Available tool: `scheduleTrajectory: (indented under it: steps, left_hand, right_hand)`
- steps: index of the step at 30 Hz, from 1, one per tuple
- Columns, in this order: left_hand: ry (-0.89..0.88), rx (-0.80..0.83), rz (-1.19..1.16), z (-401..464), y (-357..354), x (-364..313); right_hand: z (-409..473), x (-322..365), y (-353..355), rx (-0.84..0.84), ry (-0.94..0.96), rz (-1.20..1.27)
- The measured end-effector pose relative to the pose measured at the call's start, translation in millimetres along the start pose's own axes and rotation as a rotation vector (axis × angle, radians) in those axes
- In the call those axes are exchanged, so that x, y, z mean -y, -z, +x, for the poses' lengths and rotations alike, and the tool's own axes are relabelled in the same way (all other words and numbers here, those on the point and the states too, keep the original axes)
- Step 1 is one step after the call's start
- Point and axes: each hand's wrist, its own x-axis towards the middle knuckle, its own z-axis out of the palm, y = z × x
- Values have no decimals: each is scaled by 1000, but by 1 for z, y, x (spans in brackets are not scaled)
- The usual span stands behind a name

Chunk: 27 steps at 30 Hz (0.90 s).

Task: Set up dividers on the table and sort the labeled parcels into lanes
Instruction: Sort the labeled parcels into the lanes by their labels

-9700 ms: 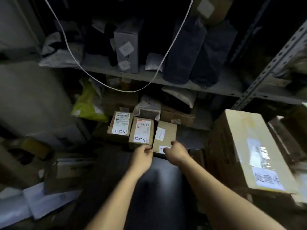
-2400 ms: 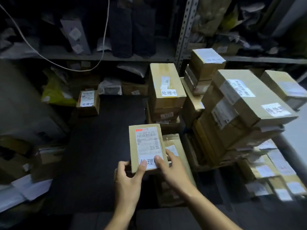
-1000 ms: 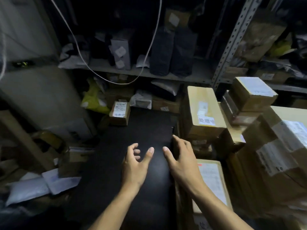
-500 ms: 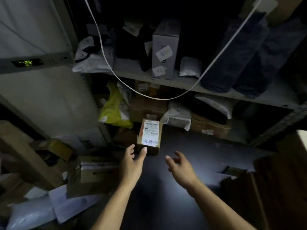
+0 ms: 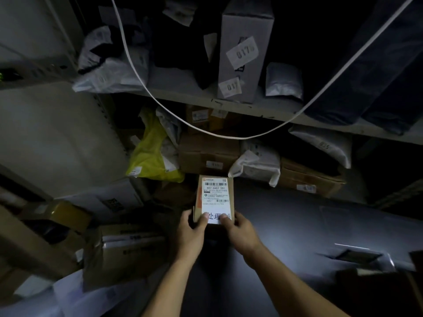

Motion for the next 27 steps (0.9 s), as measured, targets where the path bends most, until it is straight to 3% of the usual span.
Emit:
scheduleTrajectory:
  steps: [8, 20, 27]
  left_hand:
    - [-21, -44, -73, -120, 19, -18]
    - [-145, -50, -71, -381, 27, -59]
    - [-150, 44, -141, -499, 5, -63]
  right_hand:
    - [-109, -9, 32, -52, 68, -2]
    - [-342, -59, 133, -111, 250, -68]
    - [-450, -96, 191, -159, 256, -97]
